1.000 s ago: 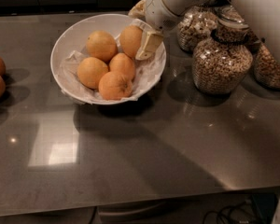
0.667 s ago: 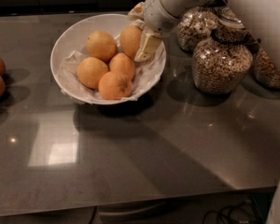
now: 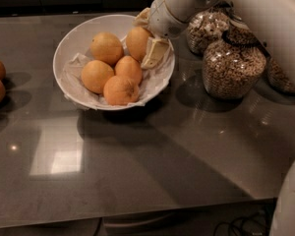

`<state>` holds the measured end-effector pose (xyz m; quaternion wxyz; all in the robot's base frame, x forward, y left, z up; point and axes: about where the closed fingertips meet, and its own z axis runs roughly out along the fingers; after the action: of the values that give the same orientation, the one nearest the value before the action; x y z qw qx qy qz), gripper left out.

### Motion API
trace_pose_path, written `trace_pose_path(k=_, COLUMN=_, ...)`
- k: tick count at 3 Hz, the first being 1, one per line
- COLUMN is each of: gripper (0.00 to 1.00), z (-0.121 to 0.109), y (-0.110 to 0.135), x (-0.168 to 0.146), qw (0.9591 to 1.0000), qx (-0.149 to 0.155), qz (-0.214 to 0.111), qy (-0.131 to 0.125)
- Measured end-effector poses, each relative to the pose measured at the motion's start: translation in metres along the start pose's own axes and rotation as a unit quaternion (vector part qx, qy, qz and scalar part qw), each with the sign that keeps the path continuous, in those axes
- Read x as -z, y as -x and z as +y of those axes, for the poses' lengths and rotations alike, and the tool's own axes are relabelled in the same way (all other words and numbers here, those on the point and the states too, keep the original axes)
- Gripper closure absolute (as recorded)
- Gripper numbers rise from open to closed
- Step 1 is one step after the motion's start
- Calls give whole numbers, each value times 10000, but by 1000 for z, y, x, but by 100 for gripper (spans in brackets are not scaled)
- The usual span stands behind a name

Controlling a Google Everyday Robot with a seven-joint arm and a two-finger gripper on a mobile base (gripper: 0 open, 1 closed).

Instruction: Pick orange from white bowl

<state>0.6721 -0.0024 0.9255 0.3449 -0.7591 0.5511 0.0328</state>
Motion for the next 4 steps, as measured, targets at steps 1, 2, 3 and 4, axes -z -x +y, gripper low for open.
trace_pose_path(k=1, gripper=26, z=1, y=-1, x=-3, qw=10000, qx=-12, qz=-11, qy=39)
trace_pose_path(k=2, gripper=45, z=2, y=-1, x=-8, qw=9999, qx=-7, qz=-56, qy=98)
trace_pose_path(k=3, gripper=69, z=2, y=-1, x=-9, qw=9999, qx=-11, qz=-67, qy=100)
trace_pose_path(k=4, gripper=92, z=2, y=-1, x=-9, qw=9999, qx=-11, qz=-67, qy=101)
